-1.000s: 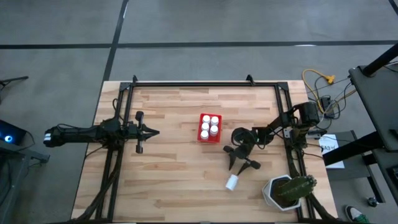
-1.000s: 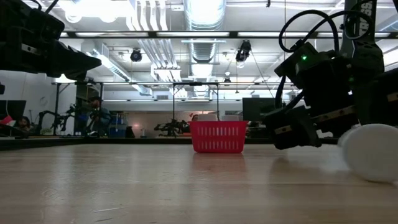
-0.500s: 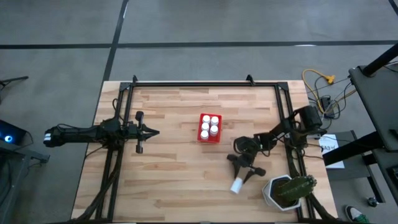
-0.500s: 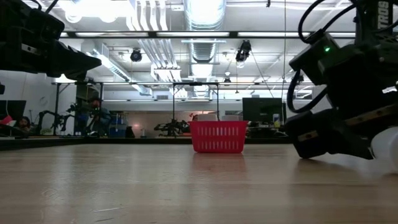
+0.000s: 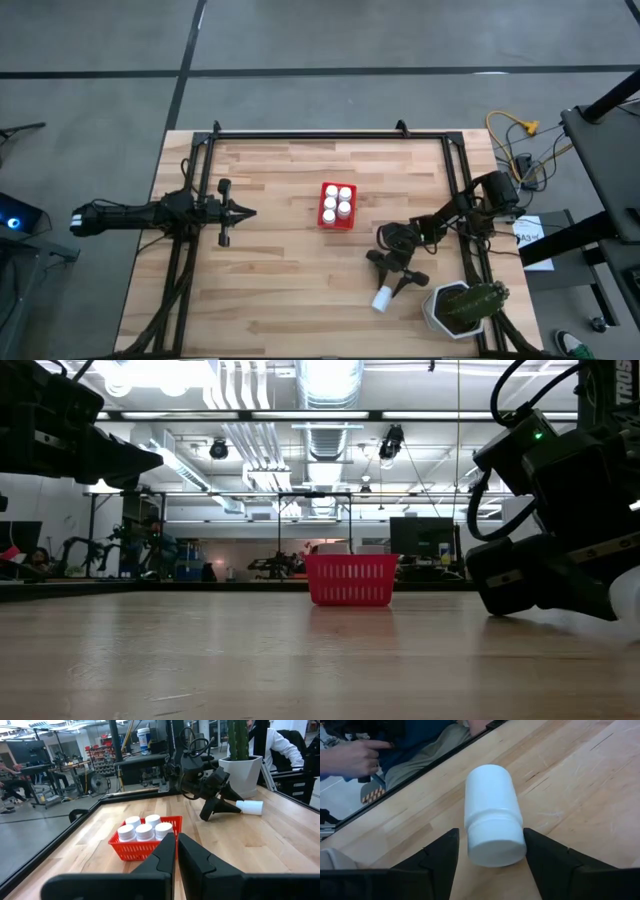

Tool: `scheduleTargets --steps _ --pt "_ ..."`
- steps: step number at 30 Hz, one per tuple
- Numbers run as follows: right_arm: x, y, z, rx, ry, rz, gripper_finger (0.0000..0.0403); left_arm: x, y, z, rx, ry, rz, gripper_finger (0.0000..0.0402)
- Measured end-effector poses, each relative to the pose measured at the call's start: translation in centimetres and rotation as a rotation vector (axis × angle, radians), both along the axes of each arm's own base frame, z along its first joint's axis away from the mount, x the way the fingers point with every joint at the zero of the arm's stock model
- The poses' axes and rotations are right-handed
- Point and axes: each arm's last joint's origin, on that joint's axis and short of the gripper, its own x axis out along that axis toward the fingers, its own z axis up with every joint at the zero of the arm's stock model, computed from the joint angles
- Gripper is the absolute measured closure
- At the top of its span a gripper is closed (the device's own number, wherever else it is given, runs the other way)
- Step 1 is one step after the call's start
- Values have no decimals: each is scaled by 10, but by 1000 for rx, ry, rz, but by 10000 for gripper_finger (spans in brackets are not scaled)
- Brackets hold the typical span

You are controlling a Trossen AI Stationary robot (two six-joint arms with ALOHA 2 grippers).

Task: Pick and place pill bottles into a basket
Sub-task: Put the white medicine bottle into the red bin

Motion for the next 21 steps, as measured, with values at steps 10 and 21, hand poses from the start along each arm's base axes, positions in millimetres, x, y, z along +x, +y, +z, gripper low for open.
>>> scheduleTargets --steps 10,21 --pt "0 3 0 -27 4 -42 244 0 0 0 0 0 0 400" --pt "1 4 1 -30 -5 -47 249 0 0 0 0 1 0 400"
